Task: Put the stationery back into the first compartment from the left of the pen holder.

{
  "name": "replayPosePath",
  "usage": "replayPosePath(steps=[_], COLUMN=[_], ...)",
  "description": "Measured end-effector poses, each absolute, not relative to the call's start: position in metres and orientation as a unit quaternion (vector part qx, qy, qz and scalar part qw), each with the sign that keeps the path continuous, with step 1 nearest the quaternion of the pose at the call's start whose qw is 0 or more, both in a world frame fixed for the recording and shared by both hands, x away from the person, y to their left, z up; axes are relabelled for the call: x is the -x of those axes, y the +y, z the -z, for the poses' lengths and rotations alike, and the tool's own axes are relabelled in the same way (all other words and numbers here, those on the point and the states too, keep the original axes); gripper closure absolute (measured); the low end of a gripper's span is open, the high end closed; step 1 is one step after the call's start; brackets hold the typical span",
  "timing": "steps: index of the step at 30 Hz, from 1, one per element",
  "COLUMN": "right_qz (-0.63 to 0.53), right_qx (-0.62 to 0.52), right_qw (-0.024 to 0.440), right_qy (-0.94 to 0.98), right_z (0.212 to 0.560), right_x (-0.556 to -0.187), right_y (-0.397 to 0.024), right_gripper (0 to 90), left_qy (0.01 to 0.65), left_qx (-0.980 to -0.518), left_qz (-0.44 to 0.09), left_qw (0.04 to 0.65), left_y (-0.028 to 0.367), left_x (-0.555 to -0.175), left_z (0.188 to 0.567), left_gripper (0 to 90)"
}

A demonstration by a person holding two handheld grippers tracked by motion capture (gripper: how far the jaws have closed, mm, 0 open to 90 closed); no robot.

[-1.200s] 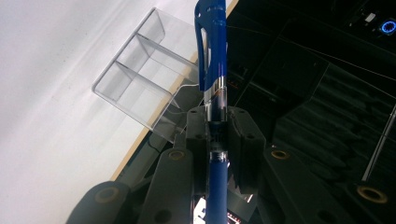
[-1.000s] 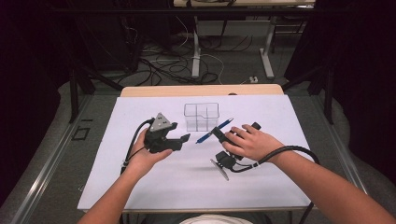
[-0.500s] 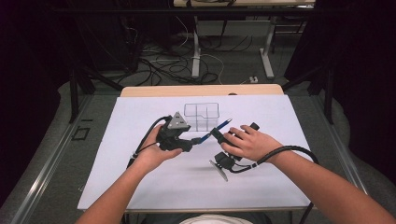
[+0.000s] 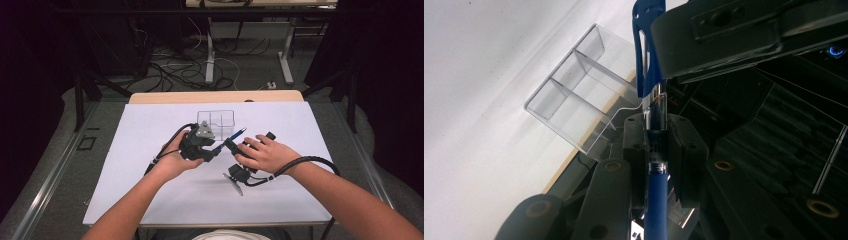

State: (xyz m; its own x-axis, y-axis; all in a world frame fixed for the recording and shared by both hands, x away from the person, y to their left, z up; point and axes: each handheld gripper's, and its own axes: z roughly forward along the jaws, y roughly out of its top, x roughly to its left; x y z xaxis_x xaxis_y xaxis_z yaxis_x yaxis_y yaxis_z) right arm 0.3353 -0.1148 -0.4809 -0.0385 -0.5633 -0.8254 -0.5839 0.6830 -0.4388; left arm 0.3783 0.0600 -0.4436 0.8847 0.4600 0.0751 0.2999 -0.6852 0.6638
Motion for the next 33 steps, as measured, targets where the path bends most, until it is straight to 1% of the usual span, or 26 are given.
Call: replayPosePath(steps=[6, 7, 15, 22, 33], right_qz=[-0.008, -0.01, -0.001, -0.009, -0.01], right_qx=[0.398, 0.397, 0.396, 0.402, 0.402], right_qw=[0.568, 0.568, 0.567, 0.566, 0.567], right_qy=[0.721, 0.721, 0.722, 0.72, 0.719], right_z=[0.481, 0.48, 0.481, 0.482, 0.484], right_x=[-0.335, -0.334, -0.331, -0.33, -0.331], right_y=[-0.115, -0.114, -0.113, -0.111, -0.109], right_gripper=[79.6, 79.6, 79.6, 79.6, 79.5], left_qy=[0.202, 0.201, 0.192, 0.193, 0.194], left_qx=[-0.918, -0.92, -0.928, -0.932, -0.934], left_qz=[-0.12, -0.115, -0.117, -0.117, -0.118], left_qw=[0.321, 0.315, 0.296, 0.282, 0.276], left_y=[0.053, 0.051, 0.04, 0.04, 0.04], left_x=[-0.381, -0.381, -0.382, -0.383, -0.384], left_z=[0.444, 0.443, 0.444, 0.445, 0.445], left_gripper=[63.1, 65.4, 71.9, 77.9, 78.8])
